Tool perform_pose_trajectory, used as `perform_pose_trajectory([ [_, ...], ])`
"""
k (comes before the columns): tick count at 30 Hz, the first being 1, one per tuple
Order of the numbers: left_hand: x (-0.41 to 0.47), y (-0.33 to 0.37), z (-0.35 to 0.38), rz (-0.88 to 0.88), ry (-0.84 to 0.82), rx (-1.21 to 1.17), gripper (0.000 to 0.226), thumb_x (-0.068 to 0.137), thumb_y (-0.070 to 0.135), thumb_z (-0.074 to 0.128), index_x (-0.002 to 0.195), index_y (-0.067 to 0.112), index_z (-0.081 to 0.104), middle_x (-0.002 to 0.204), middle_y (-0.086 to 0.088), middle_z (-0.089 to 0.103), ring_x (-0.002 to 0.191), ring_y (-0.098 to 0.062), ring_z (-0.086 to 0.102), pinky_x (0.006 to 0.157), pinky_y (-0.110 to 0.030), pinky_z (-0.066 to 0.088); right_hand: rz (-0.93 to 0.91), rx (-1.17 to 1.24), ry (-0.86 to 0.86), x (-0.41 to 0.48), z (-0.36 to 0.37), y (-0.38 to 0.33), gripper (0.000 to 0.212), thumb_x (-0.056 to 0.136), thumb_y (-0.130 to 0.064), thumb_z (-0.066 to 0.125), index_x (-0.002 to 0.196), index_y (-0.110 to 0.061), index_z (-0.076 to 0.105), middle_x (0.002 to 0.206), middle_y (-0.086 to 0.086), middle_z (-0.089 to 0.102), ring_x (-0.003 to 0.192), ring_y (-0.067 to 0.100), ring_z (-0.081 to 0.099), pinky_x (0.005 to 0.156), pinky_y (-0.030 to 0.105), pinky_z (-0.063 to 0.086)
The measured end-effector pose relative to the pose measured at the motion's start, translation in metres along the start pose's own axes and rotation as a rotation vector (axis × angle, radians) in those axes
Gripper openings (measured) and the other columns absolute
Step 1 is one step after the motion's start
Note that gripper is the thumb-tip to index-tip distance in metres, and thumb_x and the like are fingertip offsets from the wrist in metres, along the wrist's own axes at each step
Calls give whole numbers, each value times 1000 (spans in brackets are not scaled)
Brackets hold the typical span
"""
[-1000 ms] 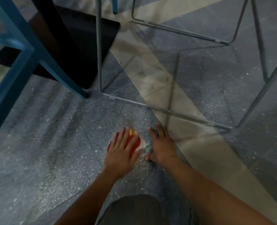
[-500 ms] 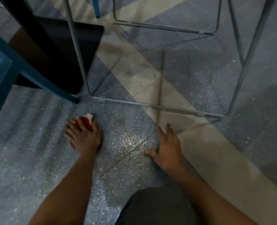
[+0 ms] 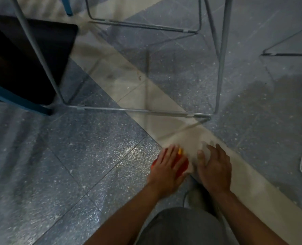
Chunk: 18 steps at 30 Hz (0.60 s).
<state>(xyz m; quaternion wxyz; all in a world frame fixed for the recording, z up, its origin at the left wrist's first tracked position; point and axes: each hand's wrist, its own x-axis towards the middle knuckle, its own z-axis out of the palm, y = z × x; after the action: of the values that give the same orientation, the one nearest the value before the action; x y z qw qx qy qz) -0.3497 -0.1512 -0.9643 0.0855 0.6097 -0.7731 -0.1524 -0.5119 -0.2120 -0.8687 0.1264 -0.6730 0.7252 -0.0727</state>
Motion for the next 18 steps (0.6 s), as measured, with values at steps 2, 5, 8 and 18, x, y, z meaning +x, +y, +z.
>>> perform_pose_trajectory([
  [2,-57,-22,3,71,-18,29,69,110,68,31,171,38,20,182,-7,4,168,-29,0,133,-54,15,34,9,-12,3,0,9,53,102,-42,55,142,-7,56,154,22,47,139,41,43,115,52,34],
  [5,-137,-88,-15,-55,-18,39,66,109,64,37,169,45,20,182,0,5,168,-29,4,130,-56,20,114,63,-8,11,-5,19,52,101,-38,57,142,-6,56,150,23,50,136,43,46,114,51,36],
  [8,-170,-160,-45,-448,56,13,65,107,66,30,169,44,23,182,-5,6,168,-29,3,132,-58,18,208,129,25,21,-13,24,49,101,-34,59,139,-4,58,146,23,53,133,43,47,113,51,38],
  [18,80,-84,-70,-1171,270,-329,78,100,52,12,168,17,25,178,-20,13,164,-42,12,132,-59,17,189,226,104,11,-17,22,67,98,-53,29,130,-5,64,129,26,63,120,45,56,105,48,41],
])
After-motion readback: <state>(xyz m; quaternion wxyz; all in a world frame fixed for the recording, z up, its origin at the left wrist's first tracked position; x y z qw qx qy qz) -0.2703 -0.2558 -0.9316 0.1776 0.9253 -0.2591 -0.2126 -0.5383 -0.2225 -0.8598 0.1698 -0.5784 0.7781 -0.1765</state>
